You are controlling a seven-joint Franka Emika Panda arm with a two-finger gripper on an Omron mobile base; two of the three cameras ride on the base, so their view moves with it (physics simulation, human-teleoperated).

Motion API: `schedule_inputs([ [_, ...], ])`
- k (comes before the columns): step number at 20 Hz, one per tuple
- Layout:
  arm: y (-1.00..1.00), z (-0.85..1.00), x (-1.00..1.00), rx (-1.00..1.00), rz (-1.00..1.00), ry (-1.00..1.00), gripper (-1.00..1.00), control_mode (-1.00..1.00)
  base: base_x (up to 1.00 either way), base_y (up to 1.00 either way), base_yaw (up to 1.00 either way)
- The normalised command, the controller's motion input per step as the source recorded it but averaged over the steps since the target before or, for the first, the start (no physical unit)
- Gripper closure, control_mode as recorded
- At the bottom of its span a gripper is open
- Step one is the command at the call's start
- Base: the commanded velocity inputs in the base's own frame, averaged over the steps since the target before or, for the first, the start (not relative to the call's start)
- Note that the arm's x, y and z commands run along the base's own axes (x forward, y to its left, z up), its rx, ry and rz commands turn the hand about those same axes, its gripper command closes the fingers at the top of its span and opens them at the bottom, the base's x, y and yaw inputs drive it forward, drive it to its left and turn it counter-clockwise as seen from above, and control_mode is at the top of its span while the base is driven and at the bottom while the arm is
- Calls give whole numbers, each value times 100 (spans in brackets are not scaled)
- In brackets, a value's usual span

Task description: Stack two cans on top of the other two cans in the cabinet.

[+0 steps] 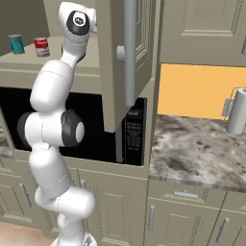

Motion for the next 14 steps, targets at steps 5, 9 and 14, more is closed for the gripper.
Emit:
schedule_inputs([
  [5,0,-9,11,0,0,1,100,-100,0,0,0],
  [9,-3,-11,1,0,0,0,100,-100,0,0,0],
  [14,-7,-7,-1,0,0,0,100,-100,0,0,0],
])
